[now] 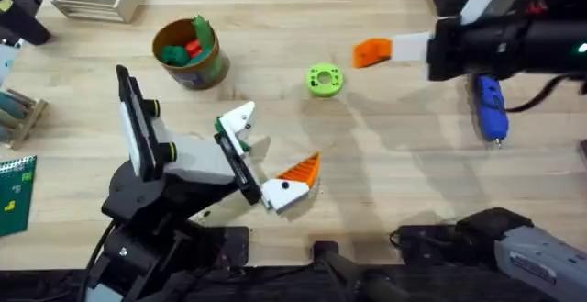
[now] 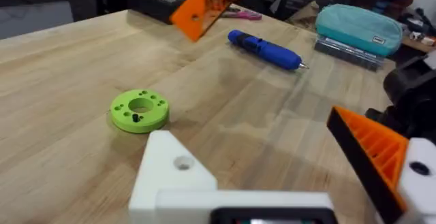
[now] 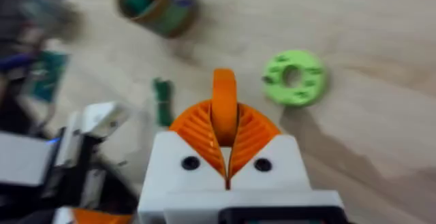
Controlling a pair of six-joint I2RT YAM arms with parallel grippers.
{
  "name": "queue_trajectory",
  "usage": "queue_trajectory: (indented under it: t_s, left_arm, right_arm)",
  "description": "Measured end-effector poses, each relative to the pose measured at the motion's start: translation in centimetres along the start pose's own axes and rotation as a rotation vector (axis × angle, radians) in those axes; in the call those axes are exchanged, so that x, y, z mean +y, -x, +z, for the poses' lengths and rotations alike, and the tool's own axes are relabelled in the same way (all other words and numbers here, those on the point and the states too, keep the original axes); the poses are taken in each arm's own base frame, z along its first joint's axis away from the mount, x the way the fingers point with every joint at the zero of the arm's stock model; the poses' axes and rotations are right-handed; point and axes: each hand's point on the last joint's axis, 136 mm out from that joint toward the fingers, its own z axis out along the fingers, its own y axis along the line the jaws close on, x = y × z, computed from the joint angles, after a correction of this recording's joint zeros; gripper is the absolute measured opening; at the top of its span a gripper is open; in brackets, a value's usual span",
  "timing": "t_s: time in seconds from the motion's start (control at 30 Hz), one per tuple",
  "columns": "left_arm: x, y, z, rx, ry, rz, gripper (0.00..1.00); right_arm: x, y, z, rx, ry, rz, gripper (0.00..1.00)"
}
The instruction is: Pick up the gripper from the table and insert it into the empty holder that is missing its gripper. Then pick up a screw, insert it into the mounting hole, and use the screwdriver to tighten it. Finally, clean up the table by picking up the vegetable and placing it into the bucket.
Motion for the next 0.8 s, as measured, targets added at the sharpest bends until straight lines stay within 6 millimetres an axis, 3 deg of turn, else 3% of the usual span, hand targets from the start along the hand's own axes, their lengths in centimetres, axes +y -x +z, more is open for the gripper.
queue_trajectory:
  t_s: [0.13, 0.33, 0.37, 0.53, 0.8]
  left_arm:
    - [0.0, 0.0, 0.0, 0.0, 0.0, 0.0, 0.987]
    - [0.0, 0.0, 0.0, 0.0, 0.0, 0.0, 0.987]
    - [0.0, 0.0, 0.0, 0.0, 0.0, 0.0, 0.988]
    - [0.1, 0.0, 0.0, 0.0, 0.004, -0.001, 0.987]
    - [0.3, 0.0, 0.0, -0.002, 0.018, -0.004, 0.987]
  right_arm:
    - [3.2, -0.6, 2.9, -0.044, 0.273, 0.092, 0.017]
    - [6.4, -3.4, 6.2, 0.089, 0.524, 0.283, 0.017]
    - [10.1, -4.4, 7.1, 0.208, 0.726, 0.327, 0.017]
    - [11.8, -6.4, 7.9, 0.37, 0.83, 0.42, 0.017]
    - [12.1, -7.0, 7.7, 0.476, 0.889, 0.529, 0.017]
